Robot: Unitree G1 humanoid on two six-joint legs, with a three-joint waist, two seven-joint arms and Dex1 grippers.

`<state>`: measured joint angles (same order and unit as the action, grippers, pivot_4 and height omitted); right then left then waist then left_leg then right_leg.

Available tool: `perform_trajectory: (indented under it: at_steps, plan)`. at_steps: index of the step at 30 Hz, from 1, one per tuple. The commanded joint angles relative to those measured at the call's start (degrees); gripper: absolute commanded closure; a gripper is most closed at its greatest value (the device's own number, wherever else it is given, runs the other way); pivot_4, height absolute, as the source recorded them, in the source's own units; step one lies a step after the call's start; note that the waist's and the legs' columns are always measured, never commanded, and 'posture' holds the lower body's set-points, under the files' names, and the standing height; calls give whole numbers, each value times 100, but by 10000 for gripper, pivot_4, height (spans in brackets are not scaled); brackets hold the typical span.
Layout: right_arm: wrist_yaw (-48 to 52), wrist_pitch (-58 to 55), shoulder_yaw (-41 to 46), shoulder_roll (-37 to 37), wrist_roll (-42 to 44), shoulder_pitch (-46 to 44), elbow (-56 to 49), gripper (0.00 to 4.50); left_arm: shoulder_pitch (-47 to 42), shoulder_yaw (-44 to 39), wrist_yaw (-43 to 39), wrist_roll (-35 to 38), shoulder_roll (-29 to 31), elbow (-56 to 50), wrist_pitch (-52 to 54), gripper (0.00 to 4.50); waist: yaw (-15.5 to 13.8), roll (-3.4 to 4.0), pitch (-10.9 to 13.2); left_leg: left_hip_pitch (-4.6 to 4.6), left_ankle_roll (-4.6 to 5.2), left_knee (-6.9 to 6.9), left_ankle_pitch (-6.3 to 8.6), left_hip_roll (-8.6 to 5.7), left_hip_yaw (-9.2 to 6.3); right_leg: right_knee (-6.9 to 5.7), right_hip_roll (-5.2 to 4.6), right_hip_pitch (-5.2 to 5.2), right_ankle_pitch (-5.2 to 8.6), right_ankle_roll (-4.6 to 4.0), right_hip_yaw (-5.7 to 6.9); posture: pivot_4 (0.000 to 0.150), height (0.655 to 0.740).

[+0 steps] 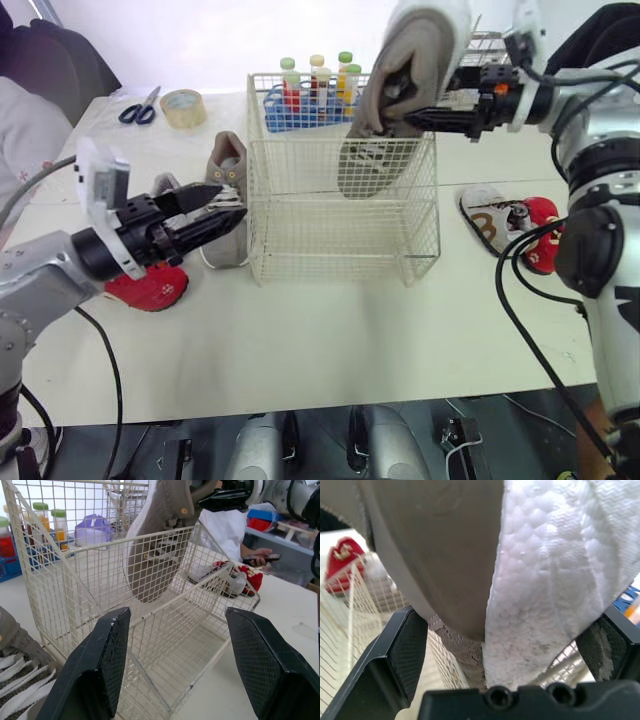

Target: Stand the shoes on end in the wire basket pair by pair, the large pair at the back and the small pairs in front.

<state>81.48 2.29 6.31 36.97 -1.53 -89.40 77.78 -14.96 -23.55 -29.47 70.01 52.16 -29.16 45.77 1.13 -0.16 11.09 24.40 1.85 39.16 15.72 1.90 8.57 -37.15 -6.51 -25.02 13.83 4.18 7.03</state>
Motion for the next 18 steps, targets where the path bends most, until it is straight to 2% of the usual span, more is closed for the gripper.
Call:
perform_trajectory:
  at_steps: [1, 18]
  plan:
    - [-309, 337, -39, 303, -162, -197, -149, 292, -7, -122, 38, 12, -21, -89, -23, 13827, -2, 0, 0, 0, 0, 0, 0, 0, 0, 0, 0, 0, 0, 0, 0, 1500, 7400]
    - [167, 170, 279, 958, 174, -240, -304, 292, 19, -203, 112, 17, -39, -65, -21, 13827, 7, -1, 0, -5, -2, 2, -1, 0, -1, -2, 0, 6, 0, 0, -2, 1500, 7400]
